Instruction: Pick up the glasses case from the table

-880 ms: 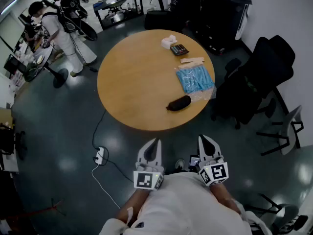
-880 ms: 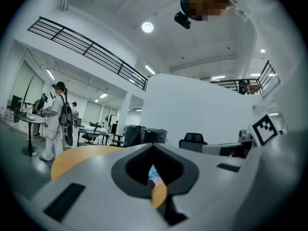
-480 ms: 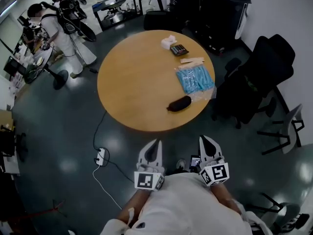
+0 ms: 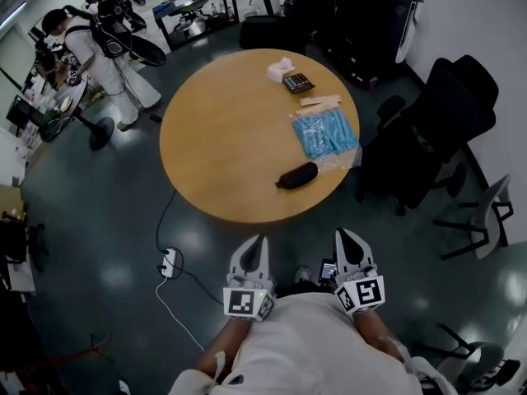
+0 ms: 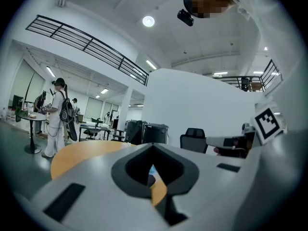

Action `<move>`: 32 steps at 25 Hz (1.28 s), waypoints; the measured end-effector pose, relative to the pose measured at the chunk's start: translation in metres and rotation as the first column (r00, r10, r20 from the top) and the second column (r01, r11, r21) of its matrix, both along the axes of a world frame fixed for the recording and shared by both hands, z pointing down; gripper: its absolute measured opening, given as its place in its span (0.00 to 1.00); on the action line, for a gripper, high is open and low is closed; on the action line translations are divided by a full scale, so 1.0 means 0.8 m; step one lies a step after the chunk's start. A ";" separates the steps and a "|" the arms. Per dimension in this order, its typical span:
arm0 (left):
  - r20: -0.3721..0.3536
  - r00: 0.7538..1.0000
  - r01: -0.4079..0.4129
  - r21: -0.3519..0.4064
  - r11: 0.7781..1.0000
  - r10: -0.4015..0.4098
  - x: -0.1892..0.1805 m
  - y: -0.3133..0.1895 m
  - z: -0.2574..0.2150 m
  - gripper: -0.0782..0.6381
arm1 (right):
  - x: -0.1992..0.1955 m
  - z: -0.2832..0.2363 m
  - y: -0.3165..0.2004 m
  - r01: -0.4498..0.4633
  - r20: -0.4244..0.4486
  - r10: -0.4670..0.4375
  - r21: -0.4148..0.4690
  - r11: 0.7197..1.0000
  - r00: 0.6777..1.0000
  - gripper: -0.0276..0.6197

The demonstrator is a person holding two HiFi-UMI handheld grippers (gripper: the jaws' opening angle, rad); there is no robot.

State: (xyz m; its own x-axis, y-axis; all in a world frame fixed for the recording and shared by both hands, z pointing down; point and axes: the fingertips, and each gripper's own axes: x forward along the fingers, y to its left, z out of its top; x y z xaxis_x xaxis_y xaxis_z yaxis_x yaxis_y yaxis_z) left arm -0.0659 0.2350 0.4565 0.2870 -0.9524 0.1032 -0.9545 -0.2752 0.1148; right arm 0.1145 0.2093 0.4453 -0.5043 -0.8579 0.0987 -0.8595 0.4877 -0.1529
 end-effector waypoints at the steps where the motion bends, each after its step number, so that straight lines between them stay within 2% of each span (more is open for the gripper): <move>1: 0.008 1.000 0.004 -0.007 1.000 -0.004 0.003 -0.003 0.004 0.12 | 0.003 0.002 -0.003 0.006 0.001 -0.006 -0.004 1.000 1.000 0.06; 6: 0.057 0.998 0.006 -0.020 1.000 -0.004 0.017 -0.019 0.020 0.12 | 0.012 0.012 -0.032 0.046 0.018 -0.046 -0.004 0.999 0.999 0.07; 11: 0.095 0.994 -0.036 -0.093 0.995 0.045 0.022 -0.059 0.050 0.12 | 0.014 0.018 -0.076 0.045 0.021 -0.045 -0.011 0.999 0.999 0.07; 16: 0.133 0.980 -0.134 -0.111 0.985 0.148 0.019 -0.142 0.080 0.12 | 0.005 0.029 -0.144 0.008 0.017 -0.008 -0.008 1.000 1.000 0.07; 18: 0.155 0.967 -0.176 -0.179 0.968 0.204 0.019 -0.176 0.107 0.12 | 0.002 0.033 -0.173 -0.026 0.012 0.026 -0.009 1.000 1.000 0.07; 21: 0.155 0.943 -0.239 -0.298 0.924 0.294 0.021 -0.211 0.147 0.12 | -0.002 0.026 -0.206 -0.072 0.006 0.072 -0.016 0.997 0.997 0.06; 23: 0.168 0.921 -0.282 -0.336 0.899 0.352 0.029 -0.230 0.166 0.12 | -0.003 0.018 -0.226 -0.090 0.003 0.090 -0.016 0.996 0.996 0.07; 25: 0.200 0.886 -0.326 -0.373 0.869 0.418 0.044 -0.240 0.192 0.12 | -0.002 0.017 -0.242 -0.098 0.003 0.098 -0.026 0.995 0.995 0.07; 26: 0.211 0.861 -0.354 -0.405 0.843 0.463 0.054 -0.245 0.209 0.12 | -0.002 0.019 -0.251 -0.097 0.005 0.097 -0.030 0.995 0.995 0.07; 27: 0.214 0.827 -0.388 -0.451 0.804 0.519 0.065 -0.250 0.228 0.12 | -0.003 0.021 -0.260 -0.093 0.008 0.093 -0.034 0.995 0.996 0.06; 28: 0.211 0.788 -0.417 -0.507 0.754 0.578 0.077 -0.255 0.249 0.12 | -0.005 0.023 -0.268 -0.086 0.011 0.086 -0.036 0.996 0.996 0.07; 29: 0.207 0.750 -0.434 -0.563 0.704 0.628 0.088 -0.258 0.270 0.18 | -0.006 0.025 -0.275 -0.076 0.013 0.077 -0.039 0.996 0.997 0.07; 30: 0.211 0.716 -0.435 -0.611 0.661 0.666 0.097 -0.262 0.291 0.30 | -0.006 0.027 -0.280 -0.066 0.014 0.066 -0.042 0.997 0.998 0.06; 32: 0.249 0.649 -0.407 -0.685 0.604 0.719 0.109 -0.273 0.327 0.41 | -0.005 0.031 -0.290 -0.051 0.020 0.052 -0.050 0.997 0.998 0.07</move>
